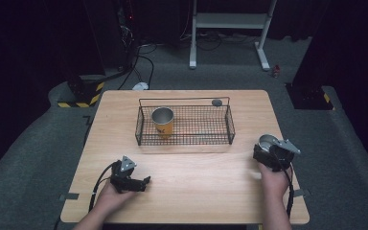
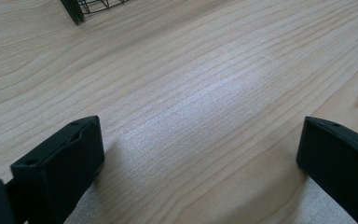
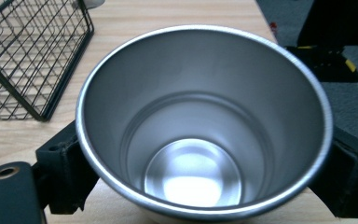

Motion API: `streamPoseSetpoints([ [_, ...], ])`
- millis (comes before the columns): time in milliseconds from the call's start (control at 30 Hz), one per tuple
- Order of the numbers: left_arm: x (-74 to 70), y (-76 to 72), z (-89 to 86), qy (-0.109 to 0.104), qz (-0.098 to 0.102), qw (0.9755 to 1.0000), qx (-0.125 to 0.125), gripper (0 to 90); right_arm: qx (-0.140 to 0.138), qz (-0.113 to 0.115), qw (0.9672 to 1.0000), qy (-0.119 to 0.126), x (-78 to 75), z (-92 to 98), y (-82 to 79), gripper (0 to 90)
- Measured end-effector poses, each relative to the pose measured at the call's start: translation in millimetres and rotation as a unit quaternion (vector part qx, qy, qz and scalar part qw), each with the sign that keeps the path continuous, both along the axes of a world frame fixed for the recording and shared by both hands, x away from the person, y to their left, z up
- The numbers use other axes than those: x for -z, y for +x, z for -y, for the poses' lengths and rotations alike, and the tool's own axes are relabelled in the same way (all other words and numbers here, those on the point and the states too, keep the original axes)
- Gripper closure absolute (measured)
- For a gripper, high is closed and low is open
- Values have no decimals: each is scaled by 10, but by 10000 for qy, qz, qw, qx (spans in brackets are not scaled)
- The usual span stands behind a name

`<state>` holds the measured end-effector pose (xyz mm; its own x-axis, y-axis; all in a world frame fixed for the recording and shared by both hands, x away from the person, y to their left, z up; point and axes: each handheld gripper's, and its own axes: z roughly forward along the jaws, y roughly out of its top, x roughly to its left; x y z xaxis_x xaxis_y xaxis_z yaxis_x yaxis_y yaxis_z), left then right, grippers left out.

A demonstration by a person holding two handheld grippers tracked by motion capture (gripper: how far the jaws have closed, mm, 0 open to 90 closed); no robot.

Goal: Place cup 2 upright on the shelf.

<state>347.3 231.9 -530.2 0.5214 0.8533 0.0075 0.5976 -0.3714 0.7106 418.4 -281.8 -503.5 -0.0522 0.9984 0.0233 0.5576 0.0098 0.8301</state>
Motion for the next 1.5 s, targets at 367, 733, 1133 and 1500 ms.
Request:
streamPoseSetpoints([
  [367,0,-2,1,-3,-3,10000,-14,9,-89,250,9996,-19,25,12,-49,155],
  [733,2,-2,4,-15,-2,10000,-22,7,-209,308,9993,-103,22,13,-71,184],
  [1133,0,-1,2,2,-7,10000,-10,7,-338,434,9983,-192,-60,-69,-163,184],
  [1500,1,-1,6,-7,-8,10000,-32,5,-620,674,9957,-108,-197,-262,-318,185],
])
